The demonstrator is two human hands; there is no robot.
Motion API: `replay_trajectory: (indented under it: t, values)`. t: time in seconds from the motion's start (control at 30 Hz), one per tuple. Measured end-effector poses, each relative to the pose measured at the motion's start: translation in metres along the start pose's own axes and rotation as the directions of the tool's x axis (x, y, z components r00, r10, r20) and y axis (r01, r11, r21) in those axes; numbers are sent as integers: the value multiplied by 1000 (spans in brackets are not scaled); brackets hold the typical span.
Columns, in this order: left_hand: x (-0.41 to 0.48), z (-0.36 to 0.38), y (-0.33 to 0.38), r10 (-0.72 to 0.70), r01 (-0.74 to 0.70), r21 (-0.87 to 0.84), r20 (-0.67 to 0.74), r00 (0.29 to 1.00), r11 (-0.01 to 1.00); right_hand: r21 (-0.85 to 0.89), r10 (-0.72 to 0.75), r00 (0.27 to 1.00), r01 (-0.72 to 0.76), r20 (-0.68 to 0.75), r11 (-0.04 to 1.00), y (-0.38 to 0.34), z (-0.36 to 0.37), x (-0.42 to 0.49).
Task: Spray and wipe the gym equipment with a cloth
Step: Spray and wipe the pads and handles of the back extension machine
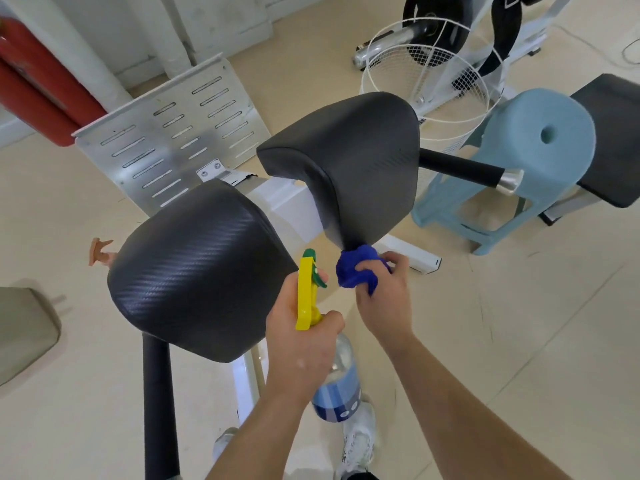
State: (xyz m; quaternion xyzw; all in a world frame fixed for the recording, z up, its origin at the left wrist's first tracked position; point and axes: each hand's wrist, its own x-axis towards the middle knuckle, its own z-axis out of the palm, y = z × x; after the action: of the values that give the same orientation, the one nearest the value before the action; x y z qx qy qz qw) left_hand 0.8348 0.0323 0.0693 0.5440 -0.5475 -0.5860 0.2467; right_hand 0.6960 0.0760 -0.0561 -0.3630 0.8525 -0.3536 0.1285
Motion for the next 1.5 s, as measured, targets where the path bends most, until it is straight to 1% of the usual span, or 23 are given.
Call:
replay_trajectory:
  t: [0.03,0.07,0.1,0.13,0.2,0.23,0.33,0.4,0.47,0.53,0.57,0.63,0.7,0.87,0.97,1.07,1.13,1.23,1.33,1.37,1.4,1.47,1.5]
  values:
    - [-1,0,0,2,-2,-4,0,1000,1000,164,135,991,-129,-25,978,-10,1,-4]
    - [-2,0,1,3,-3,-10,4,1000,1000,330,283,959,-264,-11,906,-21,1,-8]
    - [-3,1,1,5,-5,-19,10,1000,1000,489,427,903,-389,37,780,-31,2,-11]
    - [-4,1,2,6,-6,-29,15,1000,1000,619,549,827,-494,119,611,-40,2,-12]
    - [-3,0,2,10,-9,-43,19,1000,999,739,681,670,-613,297,280,-56,2,-14]
    - [-3,-1,2,11,-10,-42,18,1000,999,756,709,606,-635,359,160,-61,4,-14]
    - [0,-5,2,8,-8,-11,-1,1000,1000,726,740,449,-683,502,-78,-61,8,-11]
    - [1,-7,2,3,-3,13,0,1000,1000,679,701,369,-700,610,-222,-55,5,-2]
    - [2,-8,1,9,-10,45,16,1000,999,644,633,371,-715,680,-272,-53,0,12]
    - [4,-5,0,11,-13,73,29,1000,997,655,558,419,-679,716,-331,-56,-2,26]
    - [4,-3,-1,11,-14,82,30,999,997,658,526,429,-642,734,-394,-58,-1,32]
    - [4,0,-2,8,-11,102,26,1000,995,635,502,406,-611,764,-472,-59,1,40]
    - [4,4,-2,5,-7,113,24,1000,994,630,516,385,-611,766,-480,-53,4,51]
    - [9,16,-1,-2,-2,157,22,1000,988,621,559,384,-713,735,-326,-40,4,75]
    - [14,29,-2,-1,-3,163,23,1000,987,628,551,410,-722,727,-291,-27,-1,88]
    - [20,41,-2,-9,5,164,25,1000,986,659,645,393,-716,655,-232,-10,-12,114]
    - [25,48,-1,-14,10,163,20,1000,987,689,699,425,-712,576,-135,2,-18,131]
    - [30,57,-3,-20,18,163,9,1000,986,708,718,467,-704,516,-50,9,-31,145]
    - [31,60,-4,-15,14,167,6,1000,986,714,676,563,-695,475,78,5,-45,159]
    - [31,59,-3,-17,17,161,4,1000,987,719,664,613,-676,427,162,2,-49,163]
    - [31,58,-3,-20,19,155,4,1000,988,707,653,667,-651,359,276,-2,-53,167]
    - [30,55,-1,-16,16,146,4,1000,989,646,594,760,-596,262,477,-8,-59,171]
    - [30,54,1,-12,12,142,4,1000,990,623,552,802,-556,228,550,-13,-62,172]
